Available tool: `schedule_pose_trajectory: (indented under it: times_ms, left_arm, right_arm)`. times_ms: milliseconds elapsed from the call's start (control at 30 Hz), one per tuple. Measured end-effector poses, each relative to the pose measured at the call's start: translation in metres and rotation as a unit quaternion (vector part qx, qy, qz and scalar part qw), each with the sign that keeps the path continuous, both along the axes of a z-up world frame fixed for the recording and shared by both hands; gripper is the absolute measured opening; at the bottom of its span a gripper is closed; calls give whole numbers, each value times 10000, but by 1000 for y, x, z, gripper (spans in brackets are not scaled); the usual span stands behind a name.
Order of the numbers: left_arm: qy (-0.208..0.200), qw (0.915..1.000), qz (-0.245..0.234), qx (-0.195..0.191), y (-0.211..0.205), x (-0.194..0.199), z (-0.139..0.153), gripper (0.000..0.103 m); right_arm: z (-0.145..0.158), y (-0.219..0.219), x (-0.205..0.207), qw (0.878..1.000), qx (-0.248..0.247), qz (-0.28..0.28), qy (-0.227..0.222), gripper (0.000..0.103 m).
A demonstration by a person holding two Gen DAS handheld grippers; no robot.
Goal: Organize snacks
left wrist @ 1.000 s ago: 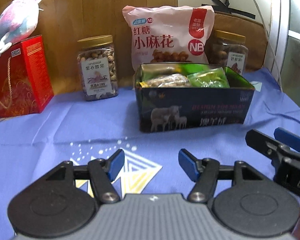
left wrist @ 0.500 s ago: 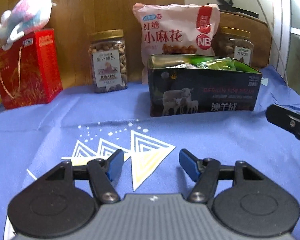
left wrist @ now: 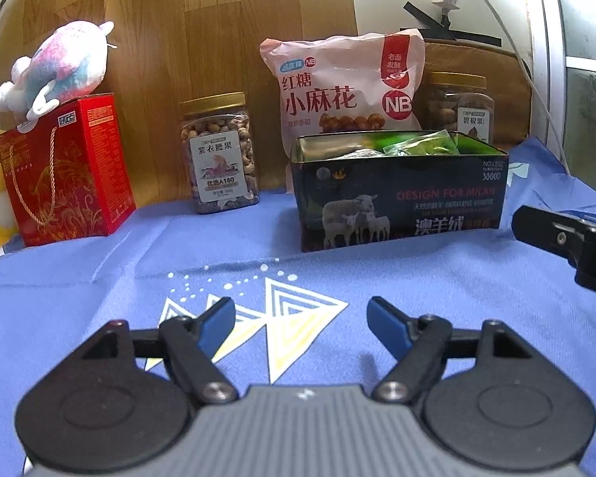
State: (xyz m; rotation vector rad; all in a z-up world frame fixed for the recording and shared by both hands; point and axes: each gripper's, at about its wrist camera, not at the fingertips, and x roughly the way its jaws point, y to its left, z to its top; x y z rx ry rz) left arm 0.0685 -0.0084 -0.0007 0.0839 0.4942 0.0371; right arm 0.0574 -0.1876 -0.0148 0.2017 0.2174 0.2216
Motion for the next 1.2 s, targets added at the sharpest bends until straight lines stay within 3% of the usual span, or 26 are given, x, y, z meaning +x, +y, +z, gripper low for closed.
schedule_pose_trajectory:
  times_ms: [267,567,1200]
  left_arm:
    - [-32,10000,-38,-36,1,-1,0,77]
    - [-8,9994,-3,-344,11,0,2,79]
    - [-54,9996,7,-288,11,-1,2,82]
  right_arm:
    - [0,8,6,9994,-213,141,228,86]
    - [-3,23,17,9957,-698,169,584,86]
    - [-3,18,17,9966,-537,202,584,86]
